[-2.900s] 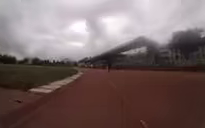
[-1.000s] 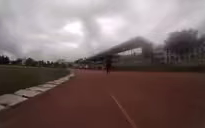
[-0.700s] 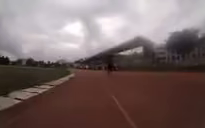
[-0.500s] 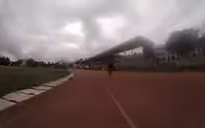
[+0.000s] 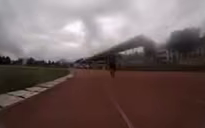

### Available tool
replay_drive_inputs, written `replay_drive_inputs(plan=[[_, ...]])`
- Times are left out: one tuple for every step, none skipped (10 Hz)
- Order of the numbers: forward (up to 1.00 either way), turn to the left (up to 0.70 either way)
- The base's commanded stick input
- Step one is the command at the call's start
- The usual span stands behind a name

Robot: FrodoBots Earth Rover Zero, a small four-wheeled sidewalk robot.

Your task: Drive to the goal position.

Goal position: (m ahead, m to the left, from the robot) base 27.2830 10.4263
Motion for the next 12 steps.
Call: replay_drive_inputs(plan=[[0.7, 0.0], [0.7, 0.0], [0.7, 0.0], [0.7, 0.0], [0.7, 0.0], [0.7, 0.0], [0.7, 0.0], [0.7, 0.0], [0.7, 0.0], [0.7, 0.0], [0.7, 0.03], [0.7, 0.35]])
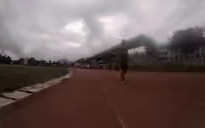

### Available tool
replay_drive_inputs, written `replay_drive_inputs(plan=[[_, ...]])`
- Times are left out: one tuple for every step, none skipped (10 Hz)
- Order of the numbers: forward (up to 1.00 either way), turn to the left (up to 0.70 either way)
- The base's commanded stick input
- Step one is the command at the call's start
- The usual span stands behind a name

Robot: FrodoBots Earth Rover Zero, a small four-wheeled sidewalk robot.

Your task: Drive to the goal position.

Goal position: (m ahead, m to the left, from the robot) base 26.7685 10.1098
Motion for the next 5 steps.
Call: replay_drive_inputs(plan=[[0.7, 0.35], [0.7, 0.11], [0.7, 0.05], [0.7, 0.01], [0.7, 0.04]])
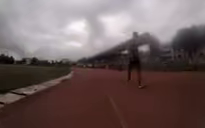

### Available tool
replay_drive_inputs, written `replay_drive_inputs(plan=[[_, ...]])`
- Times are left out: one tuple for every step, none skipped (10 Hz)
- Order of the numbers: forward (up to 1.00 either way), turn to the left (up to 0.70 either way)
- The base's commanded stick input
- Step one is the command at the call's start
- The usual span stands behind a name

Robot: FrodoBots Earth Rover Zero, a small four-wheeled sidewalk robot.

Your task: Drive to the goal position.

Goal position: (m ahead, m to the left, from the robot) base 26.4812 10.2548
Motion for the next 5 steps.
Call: replay_drive_inputs(plan=[[0.7, 0.0], [0.7, 0.0], [0.7, 0.0], [0.7, 0.0], [0.7, 0.0]])
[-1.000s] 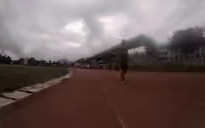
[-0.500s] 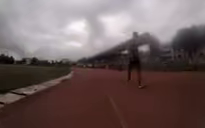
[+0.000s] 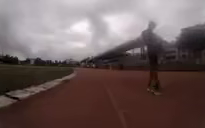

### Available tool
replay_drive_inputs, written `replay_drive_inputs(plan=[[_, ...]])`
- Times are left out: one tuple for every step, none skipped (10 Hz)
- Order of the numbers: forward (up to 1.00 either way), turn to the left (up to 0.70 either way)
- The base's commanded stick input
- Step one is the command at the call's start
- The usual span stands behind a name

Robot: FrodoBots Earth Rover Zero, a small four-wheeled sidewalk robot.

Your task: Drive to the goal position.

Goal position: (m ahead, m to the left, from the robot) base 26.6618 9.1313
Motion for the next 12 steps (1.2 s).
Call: replay_drive_inputs(plan=[[0.7, 0.07], [0.7, 0.08], [0.7, 0.18], [0.7, 0.33], [0.7, 0.14], [0.7, 0.0], [0.7, 0.0], [0.7, 0.13], [0.7, 0.2], [0.7, 0.07], [0.7, 0.0], [0.7, 0.0]])
